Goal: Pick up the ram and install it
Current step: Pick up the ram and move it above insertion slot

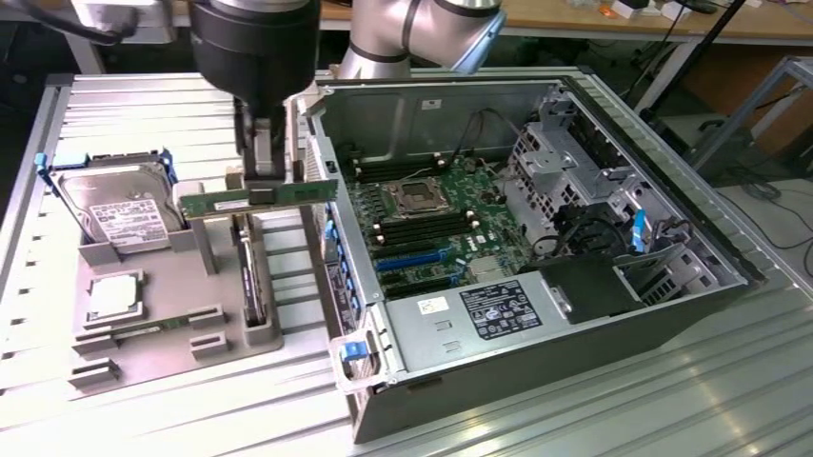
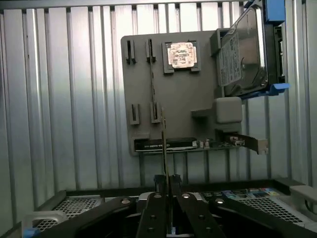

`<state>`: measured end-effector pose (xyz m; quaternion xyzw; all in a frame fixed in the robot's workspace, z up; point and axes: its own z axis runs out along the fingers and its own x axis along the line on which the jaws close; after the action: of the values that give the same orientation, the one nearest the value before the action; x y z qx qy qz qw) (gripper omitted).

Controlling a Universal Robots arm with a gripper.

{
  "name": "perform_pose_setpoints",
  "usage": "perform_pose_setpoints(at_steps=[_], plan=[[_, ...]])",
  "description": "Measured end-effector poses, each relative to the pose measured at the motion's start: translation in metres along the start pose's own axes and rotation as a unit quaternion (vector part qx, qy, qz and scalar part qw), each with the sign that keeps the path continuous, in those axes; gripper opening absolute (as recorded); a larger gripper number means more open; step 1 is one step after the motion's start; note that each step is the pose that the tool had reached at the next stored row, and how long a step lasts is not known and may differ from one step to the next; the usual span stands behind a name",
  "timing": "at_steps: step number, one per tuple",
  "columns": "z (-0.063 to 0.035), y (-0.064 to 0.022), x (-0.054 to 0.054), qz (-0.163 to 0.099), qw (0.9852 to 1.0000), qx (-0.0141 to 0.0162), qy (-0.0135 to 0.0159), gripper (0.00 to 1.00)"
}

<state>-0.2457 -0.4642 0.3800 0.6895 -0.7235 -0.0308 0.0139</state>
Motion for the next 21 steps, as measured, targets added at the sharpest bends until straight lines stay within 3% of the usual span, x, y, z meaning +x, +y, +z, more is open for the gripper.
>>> perform_pose_setpoints(at_steps=[3,11,13,15,21], plan=[[-0.0001,-0.0147,-0.006,0.000,1.0000,-0.0005,-0.0015,0.14],[0.0027,-0.0323,-0.032,0.000,1.0000,-0.0006,-0.0026,0.14],[0.0035,-0.0425,-0.035,0.000,1.0000,-0.0008,-0.0031,0.14],[0.0035,-0.0585,-0.038,0.000,1.0000,-0.0024,-0.0032,0.14],[0.0033,-0.0954,-0.043,-0.001,1.0000,-0.0065,-0.0034,0.14]])
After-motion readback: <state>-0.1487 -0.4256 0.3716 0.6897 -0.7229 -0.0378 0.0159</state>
